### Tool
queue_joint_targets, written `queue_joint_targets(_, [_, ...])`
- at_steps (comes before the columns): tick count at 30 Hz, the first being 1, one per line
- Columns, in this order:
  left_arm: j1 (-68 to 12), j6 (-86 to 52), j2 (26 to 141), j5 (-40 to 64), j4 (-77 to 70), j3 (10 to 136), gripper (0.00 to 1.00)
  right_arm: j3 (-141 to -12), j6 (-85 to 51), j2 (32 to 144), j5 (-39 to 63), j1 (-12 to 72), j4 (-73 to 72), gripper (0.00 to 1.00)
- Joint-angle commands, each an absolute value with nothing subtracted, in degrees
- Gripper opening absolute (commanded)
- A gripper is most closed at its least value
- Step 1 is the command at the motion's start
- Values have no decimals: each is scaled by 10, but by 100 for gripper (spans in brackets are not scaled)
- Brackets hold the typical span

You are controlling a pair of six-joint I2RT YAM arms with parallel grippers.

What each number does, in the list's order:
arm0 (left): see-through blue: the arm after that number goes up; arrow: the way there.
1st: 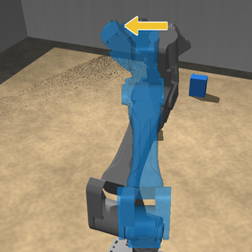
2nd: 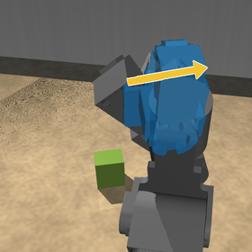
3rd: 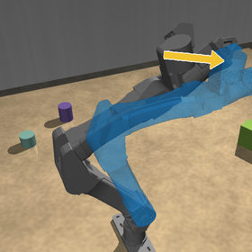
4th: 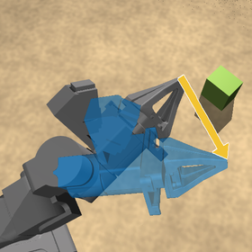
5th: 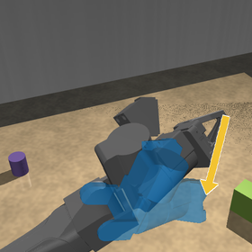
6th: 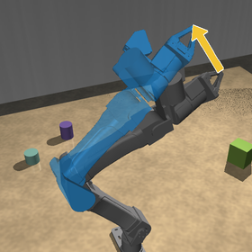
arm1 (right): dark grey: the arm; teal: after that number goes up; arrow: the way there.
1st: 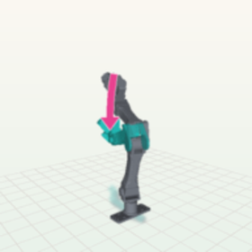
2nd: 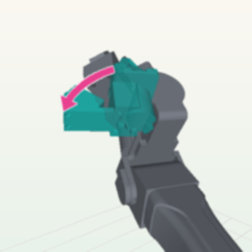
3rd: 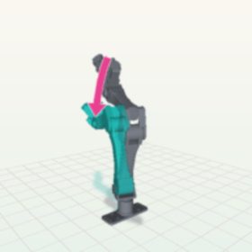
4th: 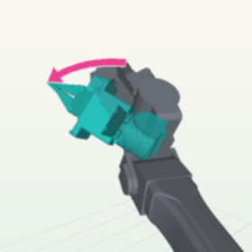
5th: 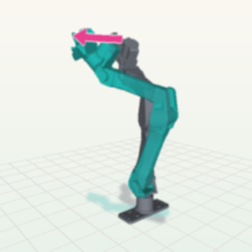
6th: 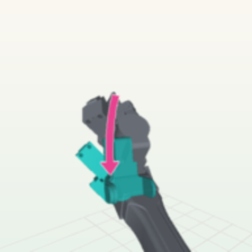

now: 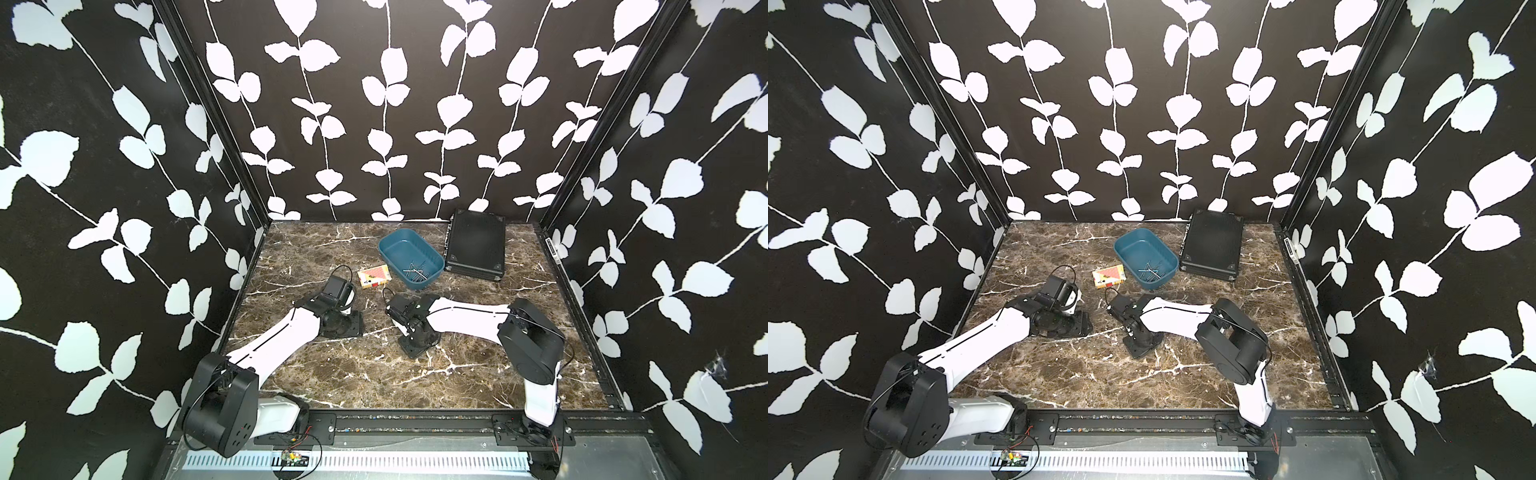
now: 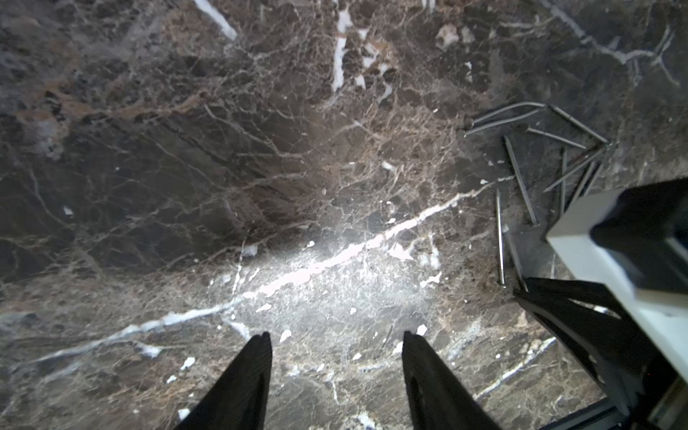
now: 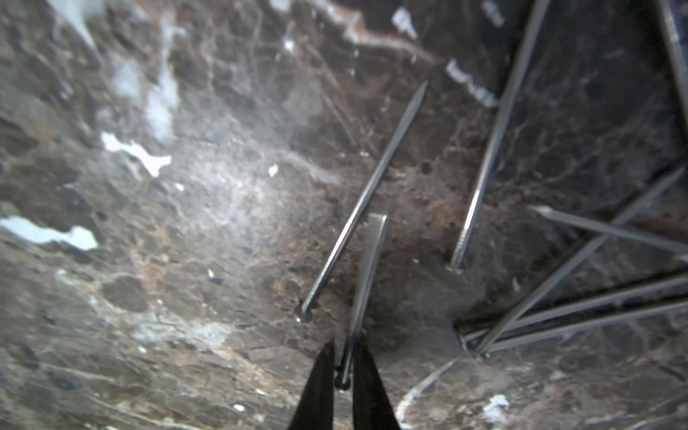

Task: Put the nails on the desktop into the storage box
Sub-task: Pick up the nail from the center of the board, then place the nail in the storage box.

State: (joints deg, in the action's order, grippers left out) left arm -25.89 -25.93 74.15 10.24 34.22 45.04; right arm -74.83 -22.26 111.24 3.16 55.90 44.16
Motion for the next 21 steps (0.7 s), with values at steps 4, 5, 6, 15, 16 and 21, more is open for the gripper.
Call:
queue_joint_targets(4, [-257,-258,733,99,348,457,59,-748,-220,1115,9,563,468,1])
queue_joint_targets(5, [-256,-260,733,98,344,455,59,-748,-221,1107,7,563,475,0])
queue_joint_targets(6, [-257,-263,733,99,341,454,58,-767,-220,1097,3,562,482,0])
queue_joint_targets(15, [-257,-278,734,98,307,443,58,-797,-235,989,32,518,527,0])
queue_joint_targets(16, [-257,-278,734,99,306,442,59,-804,-238,979,45,506,525,0])
queue_joint_targets(21, [-257,-282,727,100,307,434,58,-862,-282,963,120,431,487,0])
